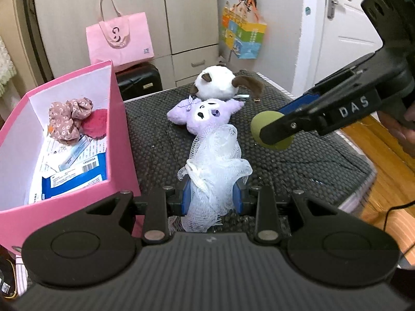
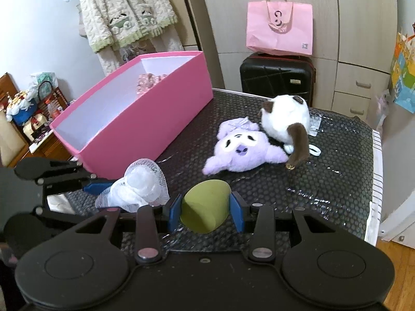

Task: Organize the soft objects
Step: 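Lift and carry the green sponge and white mesh puff with both grippers over the pink box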

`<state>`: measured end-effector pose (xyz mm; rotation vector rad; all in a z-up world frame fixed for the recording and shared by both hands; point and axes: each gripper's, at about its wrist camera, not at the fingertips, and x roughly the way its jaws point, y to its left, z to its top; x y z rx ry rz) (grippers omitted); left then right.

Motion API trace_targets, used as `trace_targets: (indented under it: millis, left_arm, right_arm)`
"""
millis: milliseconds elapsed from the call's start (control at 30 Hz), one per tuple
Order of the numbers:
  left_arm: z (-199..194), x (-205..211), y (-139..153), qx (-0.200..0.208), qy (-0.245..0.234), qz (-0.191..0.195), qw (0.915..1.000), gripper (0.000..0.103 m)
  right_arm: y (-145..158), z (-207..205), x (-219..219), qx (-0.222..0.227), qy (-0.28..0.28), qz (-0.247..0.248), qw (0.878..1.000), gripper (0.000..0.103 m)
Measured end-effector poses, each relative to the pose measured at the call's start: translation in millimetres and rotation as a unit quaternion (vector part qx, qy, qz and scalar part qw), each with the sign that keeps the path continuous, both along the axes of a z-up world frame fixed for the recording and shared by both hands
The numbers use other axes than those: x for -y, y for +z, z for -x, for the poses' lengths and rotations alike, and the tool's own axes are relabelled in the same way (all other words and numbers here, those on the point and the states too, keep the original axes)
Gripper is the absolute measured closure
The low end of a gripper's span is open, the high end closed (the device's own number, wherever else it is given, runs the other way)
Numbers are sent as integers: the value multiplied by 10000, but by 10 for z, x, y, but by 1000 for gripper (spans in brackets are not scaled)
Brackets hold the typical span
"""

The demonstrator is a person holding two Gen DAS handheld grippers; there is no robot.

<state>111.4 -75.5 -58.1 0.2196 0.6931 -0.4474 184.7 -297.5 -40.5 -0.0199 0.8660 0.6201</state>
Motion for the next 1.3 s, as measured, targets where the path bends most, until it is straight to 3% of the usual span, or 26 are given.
trace_targets:
  millis: [200,600,967,1300]
  left_arm:
    - [95,-189,173,-48,-150,75,9998,72]
    - [276,-746,384,-664,-77,371,9971,72]
    - [443,-1166,770,78,191,499,9985,71]
    - [99,-1473,832,256,486,618,9966,71]
  right_arm:
    - [133,271,-67,106,172,-46,9998,57]
    - [410,647,-465,233,842,-585,9945,57]
    - [669,606,-910,509,1295,-811,9869,56]
    - [813,314,-1215,846,1272,-711,9857,56]
